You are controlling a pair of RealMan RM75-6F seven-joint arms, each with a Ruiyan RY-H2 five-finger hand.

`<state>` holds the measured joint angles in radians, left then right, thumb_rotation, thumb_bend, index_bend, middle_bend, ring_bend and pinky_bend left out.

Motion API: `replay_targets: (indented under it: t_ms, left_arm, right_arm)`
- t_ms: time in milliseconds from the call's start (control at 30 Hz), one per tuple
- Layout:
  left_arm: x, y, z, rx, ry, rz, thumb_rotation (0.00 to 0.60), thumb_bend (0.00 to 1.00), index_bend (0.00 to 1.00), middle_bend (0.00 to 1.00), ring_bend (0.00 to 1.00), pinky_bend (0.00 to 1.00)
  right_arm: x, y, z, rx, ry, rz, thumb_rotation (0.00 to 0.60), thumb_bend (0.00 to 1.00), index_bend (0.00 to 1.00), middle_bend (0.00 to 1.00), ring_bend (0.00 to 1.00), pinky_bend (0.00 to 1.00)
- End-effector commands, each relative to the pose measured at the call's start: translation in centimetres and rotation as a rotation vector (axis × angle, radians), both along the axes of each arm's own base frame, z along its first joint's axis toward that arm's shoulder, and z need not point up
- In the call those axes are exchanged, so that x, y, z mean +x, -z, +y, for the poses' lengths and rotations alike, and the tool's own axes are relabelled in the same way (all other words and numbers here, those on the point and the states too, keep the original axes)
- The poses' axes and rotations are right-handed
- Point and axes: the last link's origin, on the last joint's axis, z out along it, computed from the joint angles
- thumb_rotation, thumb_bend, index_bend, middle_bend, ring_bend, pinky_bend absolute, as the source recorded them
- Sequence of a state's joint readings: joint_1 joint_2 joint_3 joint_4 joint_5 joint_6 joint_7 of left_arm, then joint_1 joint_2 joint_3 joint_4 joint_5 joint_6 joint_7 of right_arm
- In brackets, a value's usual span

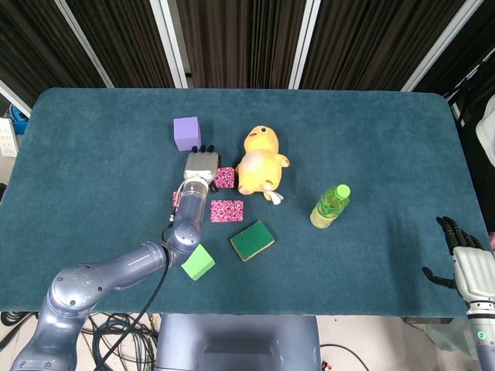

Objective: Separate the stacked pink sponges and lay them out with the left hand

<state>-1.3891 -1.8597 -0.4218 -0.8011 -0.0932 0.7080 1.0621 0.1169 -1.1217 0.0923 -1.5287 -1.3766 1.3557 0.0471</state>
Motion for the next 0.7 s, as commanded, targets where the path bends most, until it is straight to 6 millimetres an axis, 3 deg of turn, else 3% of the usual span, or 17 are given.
replay_targets:
  t_ms: [33, 400, 700]
  left_arm:
    - [-0.01, -0.03, 0.01, 0.002, -0.002, 0.003, 0.600, 0.21, 0.44, 0.12, 0.00, 0.00]
    - [-0.06, -0.24, -0.23, -0.012, -0.003, 0.040, 0.600, 0.14, 0.33, 0.10, 0.00, 0.00]
    - [0.39, -0.94, -0.01, 0.005, 0.006, 0.017, 0.600, 0.14, 0.29, 0.10, 0.00, 0.00]
  right_arm:
    - [0.00, 0.00, 0.00, -0.001, 0.000, 0.000, 0.600, 0.19, 0.00, 0.08, 0.16, 0.22]
    - [0.12, 0.25, -0.05, 0.009, -0.004, 0.002, 0.600, 0.19, 0.00, 0.08, 0.16, 0.22]
    - [0.16, 0.26, -0.05, 0.009, -0.006, 0.003, 0.600, 0.19, 0.01, 0.08, 0.16, 0.22]
